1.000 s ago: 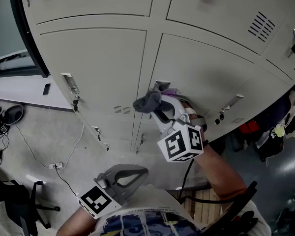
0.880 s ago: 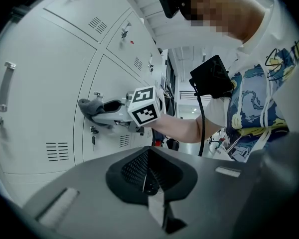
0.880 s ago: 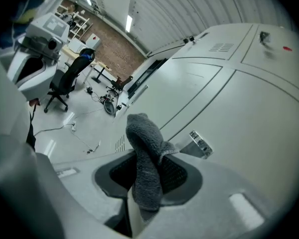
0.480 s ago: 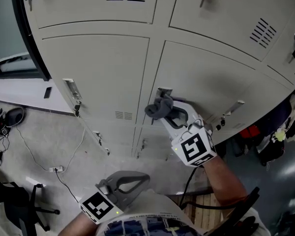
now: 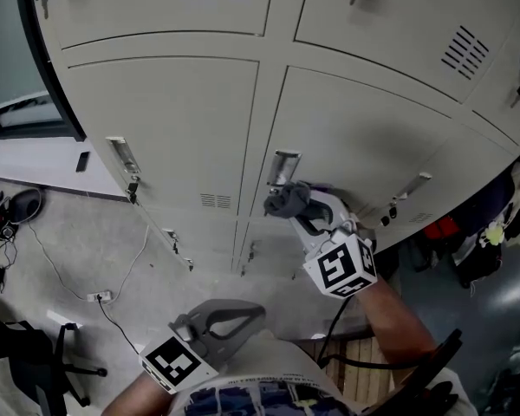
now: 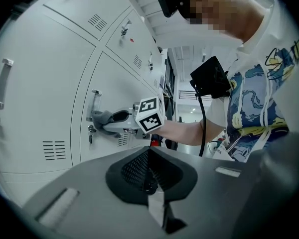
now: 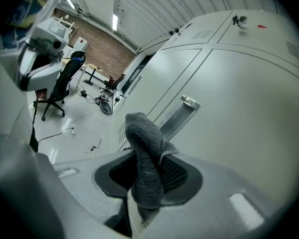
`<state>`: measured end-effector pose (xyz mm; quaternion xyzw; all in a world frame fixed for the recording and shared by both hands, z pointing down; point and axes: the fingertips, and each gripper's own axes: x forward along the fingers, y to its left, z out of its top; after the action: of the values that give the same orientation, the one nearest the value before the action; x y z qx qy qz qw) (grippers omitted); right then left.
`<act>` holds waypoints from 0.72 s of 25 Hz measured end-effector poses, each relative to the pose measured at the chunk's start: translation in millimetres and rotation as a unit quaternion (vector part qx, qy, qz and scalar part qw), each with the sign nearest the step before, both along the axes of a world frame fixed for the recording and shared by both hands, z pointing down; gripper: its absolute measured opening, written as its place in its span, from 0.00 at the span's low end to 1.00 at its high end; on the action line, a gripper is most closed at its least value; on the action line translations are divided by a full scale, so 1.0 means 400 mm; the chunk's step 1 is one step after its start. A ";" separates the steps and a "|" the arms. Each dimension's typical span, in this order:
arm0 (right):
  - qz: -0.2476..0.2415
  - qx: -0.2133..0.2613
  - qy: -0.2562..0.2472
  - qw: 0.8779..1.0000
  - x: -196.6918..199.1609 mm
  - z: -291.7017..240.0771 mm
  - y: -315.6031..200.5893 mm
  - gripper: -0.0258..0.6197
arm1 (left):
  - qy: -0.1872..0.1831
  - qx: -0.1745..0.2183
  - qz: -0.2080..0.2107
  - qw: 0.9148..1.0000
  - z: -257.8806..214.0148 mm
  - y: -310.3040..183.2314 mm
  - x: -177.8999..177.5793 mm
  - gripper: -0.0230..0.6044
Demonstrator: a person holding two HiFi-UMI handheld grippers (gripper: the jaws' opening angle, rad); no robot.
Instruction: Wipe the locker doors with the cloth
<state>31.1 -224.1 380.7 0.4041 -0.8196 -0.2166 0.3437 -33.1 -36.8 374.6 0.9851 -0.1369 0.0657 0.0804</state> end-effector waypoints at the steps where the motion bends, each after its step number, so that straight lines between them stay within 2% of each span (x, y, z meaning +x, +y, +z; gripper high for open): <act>1: 0.003 -0.004 0.001 1.000 0.005 0.011 0.000 0.21 | 0.000 0.000 0.001 1.000 -0.001 0.001 0.002 0.04; 12: 0.002 -0.021 0.028 0.999 0.002 0.092 -0.014 0.21 | -0.003 0.006 0.002 1.000 0.005 0.014 0.004 0.04; 18: -0.002 -0.031 0.002 1.000 0.005 0.116 -0.014 0.21 | -0.006 0.010 0.000 1.000 0.007 0.020 0.000 0.04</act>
<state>33.2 -229.7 427.2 0.3912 -0.8259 -0.1931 0.3572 -33.2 -29.0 377.5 0.9855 -0.1378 0.0699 0.0699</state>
